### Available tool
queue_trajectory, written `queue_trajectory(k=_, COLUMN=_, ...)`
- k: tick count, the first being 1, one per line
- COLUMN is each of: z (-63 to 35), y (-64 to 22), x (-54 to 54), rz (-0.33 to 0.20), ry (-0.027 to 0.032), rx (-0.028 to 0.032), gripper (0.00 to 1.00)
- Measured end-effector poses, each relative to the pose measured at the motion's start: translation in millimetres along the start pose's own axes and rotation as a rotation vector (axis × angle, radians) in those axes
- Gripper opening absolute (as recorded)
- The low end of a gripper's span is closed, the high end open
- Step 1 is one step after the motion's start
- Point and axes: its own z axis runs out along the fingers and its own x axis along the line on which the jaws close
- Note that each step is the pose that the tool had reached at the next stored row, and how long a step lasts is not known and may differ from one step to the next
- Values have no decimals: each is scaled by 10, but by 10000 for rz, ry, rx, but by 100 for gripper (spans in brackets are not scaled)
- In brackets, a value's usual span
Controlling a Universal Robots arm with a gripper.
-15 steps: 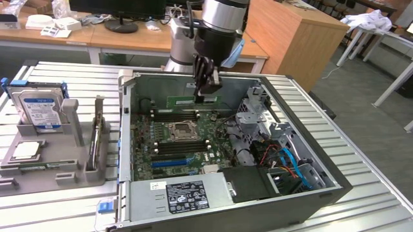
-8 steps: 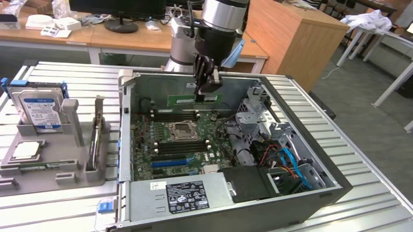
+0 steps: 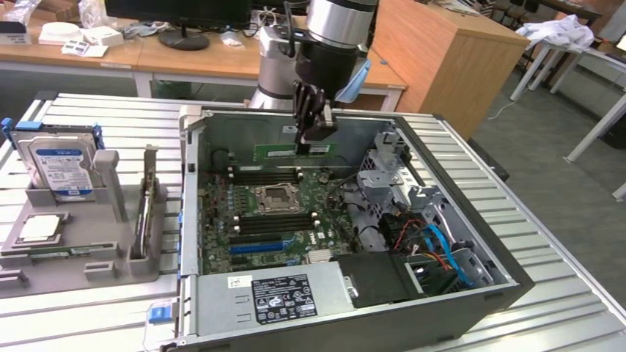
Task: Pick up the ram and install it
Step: 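Insert the ram into the slot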
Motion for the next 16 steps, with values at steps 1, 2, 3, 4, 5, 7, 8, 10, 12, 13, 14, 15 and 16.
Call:
queue_trajectory(k=1, z=0, y=0, x=0, rz=0, ry=0, rx=0, gripper=14)
queue_trajectory(k=2, z=1, y=-1, x=-1, rz=0, ry=-1, rx=1, gripper=14)
queue_trajectory(k=3, z=3, y=-1, x=-1, rz=-1, ry=-2, rx=1, gripper=14)
queue_trajectory(k=4, z=19, y=-2, x=-3, rz=-1, ry=-3, rx=2, gripper=14)
queue_trajectory(k=5, z=36, y=-3, x=-6, rz=14, ry=-1, rx=0, gripper=14)
queue_trajectory(k=7, z=72, y=-4, x=-7, rz=132, ry=-8, rx=0, gripper=14)
queue_trajectory(k=8, z=84, y=-5, x=-7, rz=293, ry=-17, rx=-2, gripper=14)
queue_trajectory(k=10, z=108, y=-5, x=-7, rz=670, ry=-35, rx=-5, gripper=14)
queue_trajectory(k=12, z=134, y=-7, x=-7, rz=1027, ry=-54, rx=-8, gripper=14)
queue_trajectory(k=13, z=142, y=-8, x=-7, rz=1145, ry=-60, rx=-9, gripper=14)
queue_trajectory(k=14, z=142, y=-8, x=-7, rz=1151, ry=-57, rx=-10, gripper=14)
queue_trajectory(k=15, z=144, y=-8, x=-7, rz=1151, ry=-57, rx=-11, gripper=14)
queue_trajectory(k=16, z=152, y=-8, x=-7, rz=1152, ry=-63, rx=-8, gripper=14)
